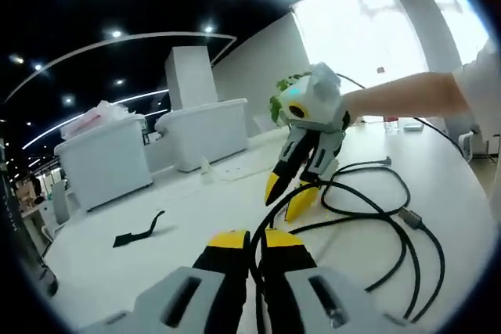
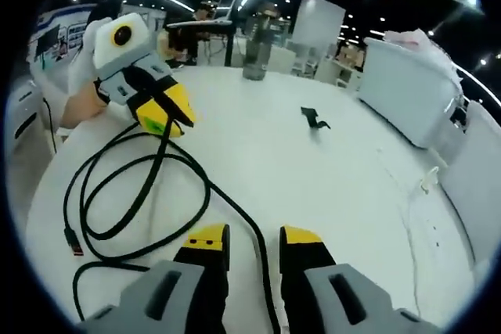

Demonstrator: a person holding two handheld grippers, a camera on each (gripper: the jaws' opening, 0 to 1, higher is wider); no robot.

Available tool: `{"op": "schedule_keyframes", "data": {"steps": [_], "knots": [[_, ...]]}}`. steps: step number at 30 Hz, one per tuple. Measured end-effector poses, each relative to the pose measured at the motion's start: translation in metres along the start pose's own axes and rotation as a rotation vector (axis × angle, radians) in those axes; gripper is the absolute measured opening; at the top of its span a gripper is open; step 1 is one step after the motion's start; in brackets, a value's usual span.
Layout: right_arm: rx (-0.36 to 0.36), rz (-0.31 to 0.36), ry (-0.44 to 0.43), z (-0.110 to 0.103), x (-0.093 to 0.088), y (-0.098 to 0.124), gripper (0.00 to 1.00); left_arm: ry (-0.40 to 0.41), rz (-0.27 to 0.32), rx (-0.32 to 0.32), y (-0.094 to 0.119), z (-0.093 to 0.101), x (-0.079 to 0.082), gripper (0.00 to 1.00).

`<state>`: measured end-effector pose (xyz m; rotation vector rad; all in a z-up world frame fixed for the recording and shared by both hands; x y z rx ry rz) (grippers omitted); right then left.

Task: Coil the Type-C to USB data cable on the desktop and secure it with Velcro straps.

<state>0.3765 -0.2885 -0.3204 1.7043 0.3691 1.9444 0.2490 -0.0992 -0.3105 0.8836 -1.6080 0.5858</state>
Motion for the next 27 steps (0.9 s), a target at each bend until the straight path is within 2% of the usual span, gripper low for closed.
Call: {"op": "schedule_keyframes", "data": {"steps": [1, 6, 10, 14, 15, 17, 19, 22, 23, 25, 27], "knots": [[-0.008, -0.007, -0.021, -0.001, 0.0, -0.002, 0.23, 0.0, -0.001, -0.001, 0.0, 0.0, 0.0, 0.07], [0.029, 0.009, 0.027, -0.007, 0.005, -0.012, 0.1, 0.009, 0.006, -0.009, 0.0, 0.001, 0.0, 0.07], [0.038, 0.003, 0.207, -0.009, 0.011, -0.014, 0.05, 0.007, -0.008, -0.022, -0.002, 0.002, -0.005, 0.07], [0.01, 0.033, 0.232, -0.016, 0.02, -0.01, 0.04, -0.002, -0.031, -0.03, -0.006, 0.0, -0.011, 0.08], [-0.016, 0.05, 0.246, -0.016, 0.023, -0.009, 0.04, -0.011, -0.041, -0.033, -0.007, -0.001, -0.014, 0.08], [-0.047, 0.054, 0.266, -0.016, 0.029, -0.007, 0.04, -0.019, -0.065, -0.02, -0.008, -0.005, -0.02, 0.08], [-0.061, 0.043, 0.3, -0.019, 0.033, -0.007, 0.04, -0.014, -0.062, -0.016, -0.007, -0.006, -0.02, 0.09], [-0.049, 0.06, 0.318, -0.027, 0.038, -0.006, 0.03, -0.006, -0.053, -0.001, -0.006, -0.008, -0.018, 0.11], [-0.045, 0.073, 0.328, -0.031, 0.041, -0.005, 0.03, -0.027, -0.061, 0.022, -0.006, -0.009, -0.02, 0.16], [-0.04, 0.102, 0.347, -0.039, 0.048, -0.003, 0.03, -0.04, -0.069, 0.025, -0.008, -0.008, -0.022, 0.22], [-0.014, 0.123, 0.368, -0.047, 0.055, -0.003, 0.03, -0.045, -0.076, 0.021, -0.011, -0.008, -0.023, 0.21]]}}
Point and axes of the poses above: the point that each gripper's makers call its tool centre point, and the gripper's own axes: y roughly backward along the fingers, z roughly to its right, x roughly out of its top, the point moved 10 cm from there along y, roughly backward along the fingers, and after that the axes turned 5 degrees about z, right-handed, at the moved point
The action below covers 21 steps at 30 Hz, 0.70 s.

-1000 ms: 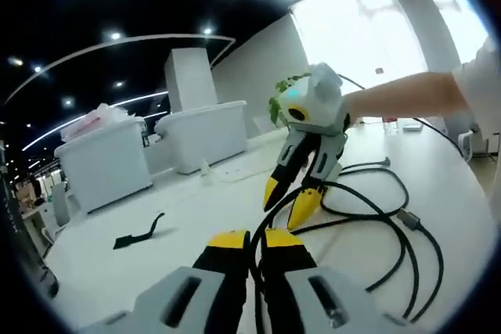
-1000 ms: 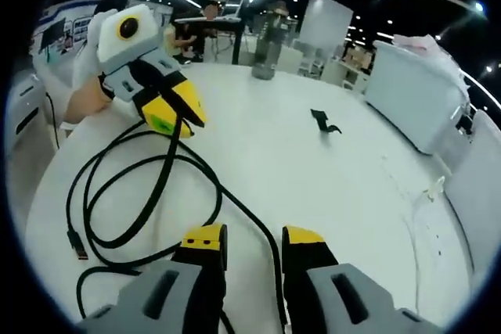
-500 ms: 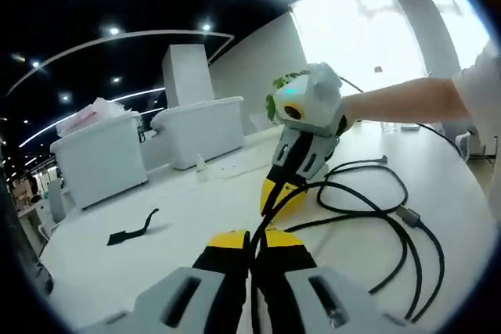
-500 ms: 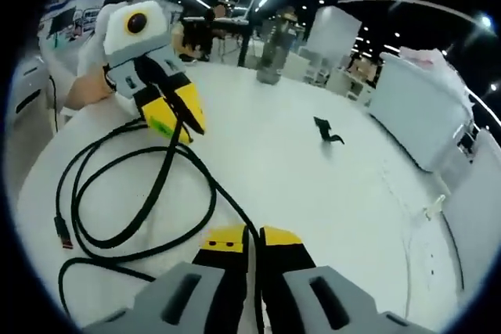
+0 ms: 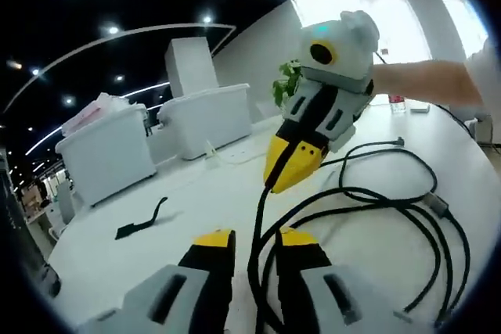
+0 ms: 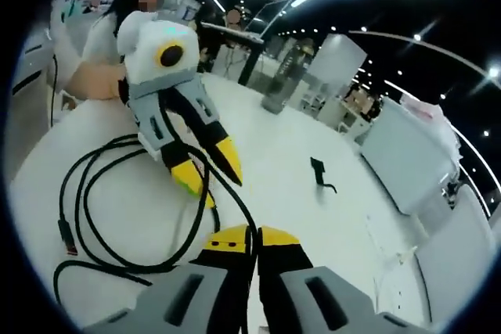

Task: Coil the Type-C to USB data cable on the desktop and secure it with Velcro straps.

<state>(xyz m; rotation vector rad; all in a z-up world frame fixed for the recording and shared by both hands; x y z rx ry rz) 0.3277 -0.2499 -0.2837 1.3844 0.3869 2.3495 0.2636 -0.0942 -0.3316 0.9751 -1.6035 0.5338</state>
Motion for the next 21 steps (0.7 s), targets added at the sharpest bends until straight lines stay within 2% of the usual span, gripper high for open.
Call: {"op": "schedule_keyframes", "data": {"steps": [2, 5, 7, 9, 11, 13, 15, 18, 21], "knots": [[0.024, -0.007, 0.03, -0.005, 0.006, -0.002, 0.02, -0.03, 0.0, 0.014, 0.001, 0.0, 0.003, 0.08], [0.029, -0.009, 0.027, -0.005, 0.006, -0.002, 0.03, -0.026, 0.006, 0.004, 0.005, -0.002, 0.006, 0.07], [0.005, 0.023, 0.002, -0.003, 0.008, 0.003, 0.03, -0.024, 0.019, 0.008, 0.007, -0.002, 0.008, 0.07], [-0.033, 0.089, -0.069, -0.001, 0.014, 0.012, 0.04, 0.002, 0.033, 0.02, 0.01, -0.003, 0.011, 0.06], [-0.052, 0.194, -0.173, -0.001, 0.021, 0.027, 0.12, 0.018, 0.035, 0.033, 0.013, -0.008, 0.011, 0.06], [-0.068, 0.281, -0.246, -0.002, 0.025, 0.043, 0.13, 0.031, 0.045, 0.044, 0.016, -0.014, 0.013, 0.06], [-0.061, 0.256, -0.256, -0.005, 0.021, 0.048, 0.1, 0.03, 0.065, 0.043, 0.018, -0.014, 0.017, 0.06], [0.004, 0.089, -0.244, -0.015, -0.004, 0.04, 0.1, 0.015, 0.077, 0.029, 0.016, -0.014, 0.019, 0.06], [0.016, 0.012, -0.287, -0.015, -0.023, 0.027, 0.1, -0.005, 0.08, 0.02, 0.016, -0.012, 0.019, 0.06]]}}
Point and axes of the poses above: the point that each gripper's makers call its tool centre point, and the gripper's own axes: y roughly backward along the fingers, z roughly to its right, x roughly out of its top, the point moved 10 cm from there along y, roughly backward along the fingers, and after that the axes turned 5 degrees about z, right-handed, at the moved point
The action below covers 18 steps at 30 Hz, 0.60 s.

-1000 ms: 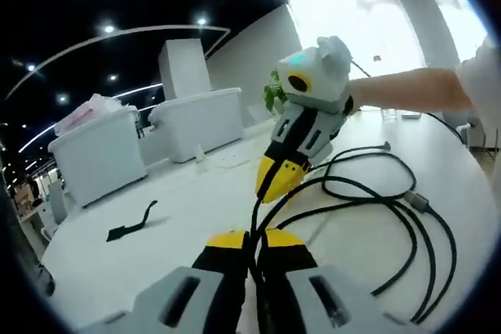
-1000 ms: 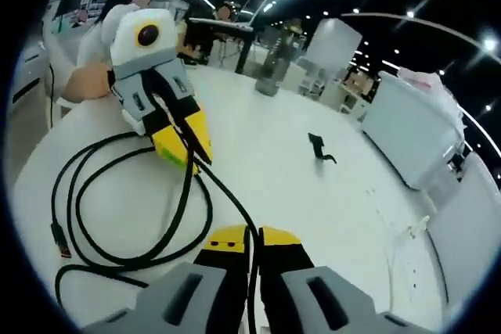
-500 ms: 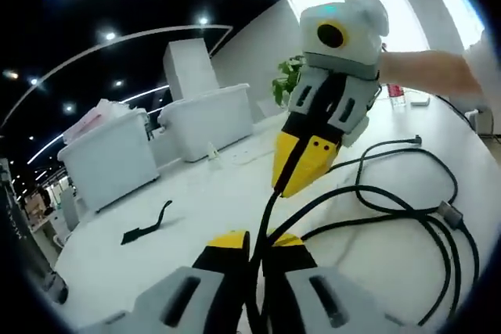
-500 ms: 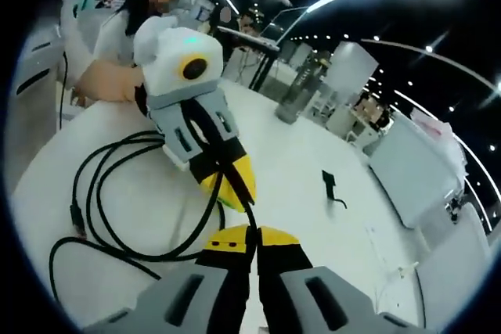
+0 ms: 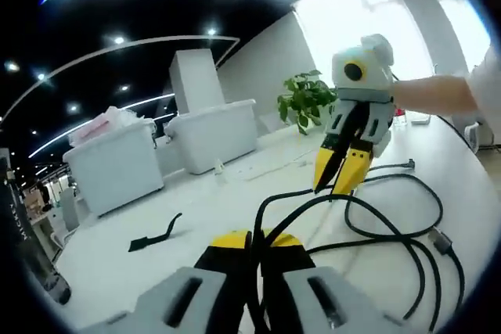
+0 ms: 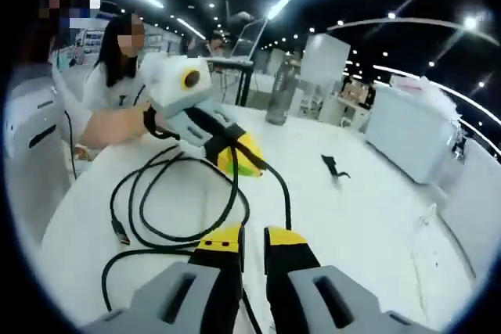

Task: Coil the Type-C to USB data cable on the desktop and secure it with Velcro straps.

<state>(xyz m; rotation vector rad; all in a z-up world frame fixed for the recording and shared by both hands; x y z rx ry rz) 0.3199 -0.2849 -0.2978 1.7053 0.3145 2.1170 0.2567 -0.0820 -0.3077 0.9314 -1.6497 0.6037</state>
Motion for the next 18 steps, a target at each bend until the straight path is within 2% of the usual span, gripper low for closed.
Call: {"op": "schedule_keyframes", "data": {"steps": [1, 4, 6, 9, 11, 12, 15, 17, 18], "knots": [[0.006, -0.01, -0.047, 0.001, -0.004, -0.006, 0.1, -0.005, 0.001, -0.001, 0.0, 0.001, 0.0, 0.06], [0.064, -0.01, -0.076, -0.004, -0.002, -0.021, 0.1, -0.018, 0.022, 0.001, 0.002, 0.003, 0.004, 0.06], [0.086, -0.019, -0.073, -0.006, 0.0, -0.03, 0.13, -0.003, 0.059, -0.004, 0.003, 0.003, 0.008, 0.06], [0.118, -0.061, -0.068, -0.008, -0.002, -0.044, 0.2, 0.015, 0.065, -0.003, 0.004, 0.002, 0.008, 0.06], [0.117, -0.076, -0.057, -0.008, -0.003, -0.05, 0.2, 0.005, 0.057, 0.002, 0.004, 0.002, 0.007, 0.06], [0.125, -0.06, -0.016, -0.009, 0.0, -0.048, 0.2, 0.0, 0.052, 0.005, 0.004, 0.002, 0.007, 0.06], [0.114, -0.036, -0.021, -0.006, 0.006, -0.033, 0.2, 0.003, 0.057, 0.011, 0.005, 0.001, 0.007, 0.05], [0.045, 0.016, 0.06, 0.002, 0.014, -0.013, 0.2, 0.004, 0.063, 0.013, 0.005, 0.001, 0.009, 0.05], [0.0, 0.06, 0.044, 0.005, 0.017, 0.001, 0.2, -0.001, 0.068, 0.014, 0.006, 0.001, 0.01, 0.05]]}}
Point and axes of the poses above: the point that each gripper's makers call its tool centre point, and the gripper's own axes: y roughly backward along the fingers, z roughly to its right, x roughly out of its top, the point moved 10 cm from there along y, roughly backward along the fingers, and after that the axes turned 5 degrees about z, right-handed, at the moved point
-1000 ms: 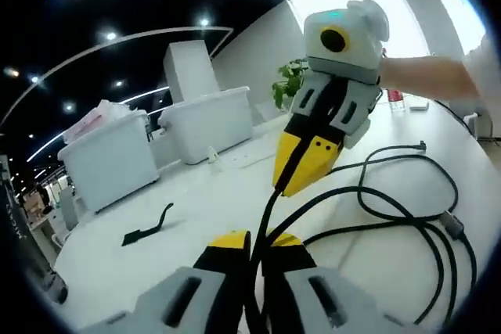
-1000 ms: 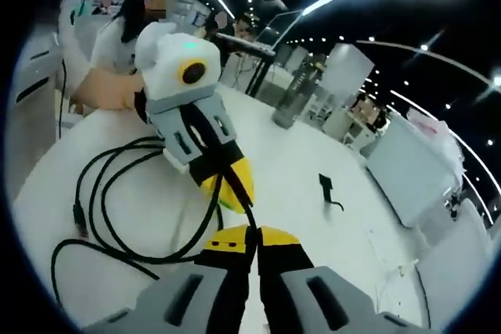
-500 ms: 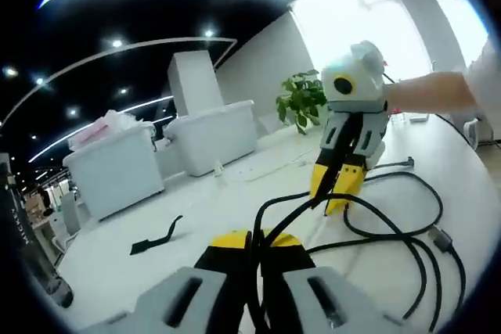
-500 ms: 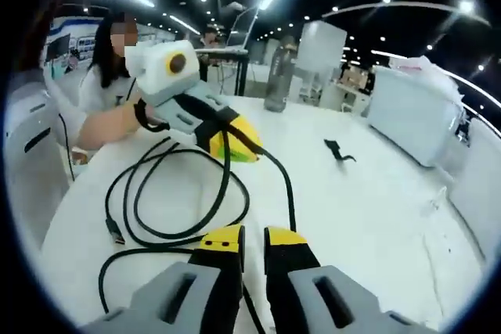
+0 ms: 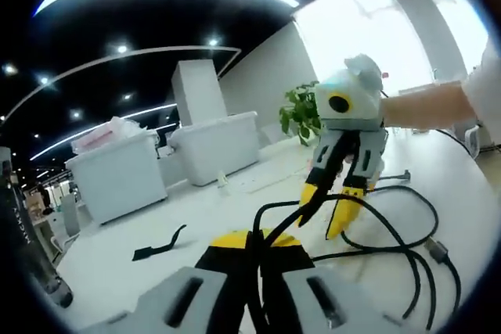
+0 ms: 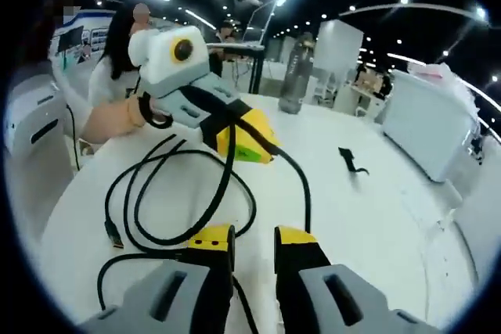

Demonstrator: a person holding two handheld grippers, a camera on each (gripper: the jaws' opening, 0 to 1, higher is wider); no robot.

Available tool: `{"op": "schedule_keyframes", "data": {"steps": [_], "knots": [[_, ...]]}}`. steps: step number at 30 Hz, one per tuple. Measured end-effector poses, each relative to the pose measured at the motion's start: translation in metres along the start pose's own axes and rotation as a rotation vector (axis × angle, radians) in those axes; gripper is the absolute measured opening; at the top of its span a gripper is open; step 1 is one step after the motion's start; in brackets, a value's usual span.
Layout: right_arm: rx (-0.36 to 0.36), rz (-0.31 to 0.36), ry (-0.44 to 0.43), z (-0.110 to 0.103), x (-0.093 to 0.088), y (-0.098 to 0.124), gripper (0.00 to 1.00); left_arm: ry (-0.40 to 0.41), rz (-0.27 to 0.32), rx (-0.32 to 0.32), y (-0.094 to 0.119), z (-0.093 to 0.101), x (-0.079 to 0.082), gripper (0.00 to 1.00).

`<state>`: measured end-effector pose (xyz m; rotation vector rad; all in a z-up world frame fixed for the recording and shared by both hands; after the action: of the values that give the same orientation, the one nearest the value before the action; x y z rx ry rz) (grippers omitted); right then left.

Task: Coil the Type-C to USB data cable on the desktop and secure it with Velcro straps.

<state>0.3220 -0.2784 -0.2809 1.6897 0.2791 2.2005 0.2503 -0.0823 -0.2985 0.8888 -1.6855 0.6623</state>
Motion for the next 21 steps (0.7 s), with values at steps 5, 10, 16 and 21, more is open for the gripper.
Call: {"op": "schedule_keyframes", "data": {"steps": [5, 10, 16, 21], "knots": [[-0.169, -0.003, -0.003, 0.006, -0.011, 0.063, 0.23, -0.02, 0.024, -0.001, 0.0, 0.003, 0.005, 0.05], [-0.155, -0.19, -0.029, -0.009, -0.056, 0.088, 0.24, -0.042, 0.055, -0.004, 0.001, 0.006, 0.01, 0.05], [-0.181, -0.157, -0.15, -0.006, -0.077, 0.095, 0.17, -0.048, 0.104, -0.025, 0.001, 0.009, 0.014, 0.05], [-0.187, -0.154, -0.126, -0.007, -0.071, 0.091, 0.03, -0.036, 0.117, -0.036, 0.002, 0.009, 0.014, 0.05]]}}
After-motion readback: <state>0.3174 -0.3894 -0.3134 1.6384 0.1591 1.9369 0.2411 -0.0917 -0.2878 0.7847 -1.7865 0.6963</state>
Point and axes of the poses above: the point that each gripper's makers call its tool centre point, and the gripper's own axes: y roughly backward along the fingers, z roughly to its right, x roughly out of its top, the point moved 10 cm from there along y, roughly backward along the fingers, and after that the axes turned 5 degrees about z, right-handed, at the moved point
